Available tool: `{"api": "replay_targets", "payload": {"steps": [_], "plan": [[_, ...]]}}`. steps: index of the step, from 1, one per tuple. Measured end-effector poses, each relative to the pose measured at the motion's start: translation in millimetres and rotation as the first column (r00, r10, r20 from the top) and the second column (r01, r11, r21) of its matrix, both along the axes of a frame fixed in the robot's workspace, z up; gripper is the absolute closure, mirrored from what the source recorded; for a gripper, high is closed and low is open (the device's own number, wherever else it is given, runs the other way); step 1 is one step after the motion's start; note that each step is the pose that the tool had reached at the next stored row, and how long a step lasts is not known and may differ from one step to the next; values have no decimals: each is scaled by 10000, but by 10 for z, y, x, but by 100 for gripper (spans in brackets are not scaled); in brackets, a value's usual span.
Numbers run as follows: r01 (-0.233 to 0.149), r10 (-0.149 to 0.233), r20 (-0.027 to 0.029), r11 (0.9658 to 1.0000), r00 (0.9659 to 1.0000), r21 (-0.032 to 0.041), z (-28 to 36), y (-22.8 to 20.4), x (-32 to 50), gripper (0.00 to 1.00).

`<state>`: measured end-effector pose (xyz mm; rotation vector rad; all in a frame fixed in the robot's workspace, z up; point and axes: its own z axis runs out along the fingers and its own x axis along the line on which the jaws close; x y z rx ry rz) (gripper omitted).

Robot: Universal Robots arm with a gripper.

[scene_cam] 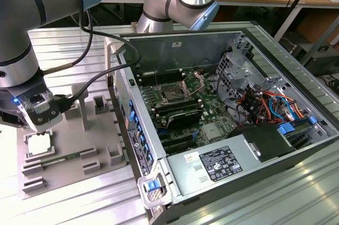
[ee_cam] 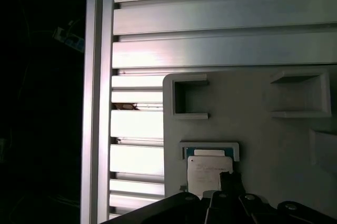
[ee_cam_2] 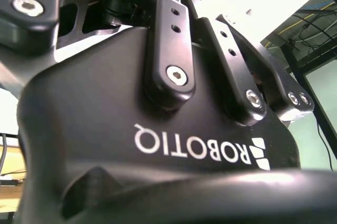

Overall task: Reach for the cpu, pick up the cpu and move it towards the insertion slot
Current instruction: 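Reach for the cpu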

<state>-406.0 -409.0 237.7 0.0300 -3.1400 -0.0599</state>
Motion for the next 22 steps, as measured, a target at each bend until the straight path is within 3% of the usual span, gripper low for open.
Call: {"api": "replay_targets", "payload": {"steps": [22], "plan": [[1, -1, 0, 10000, 10000, 0, -87, -1, -53, 89]]}}
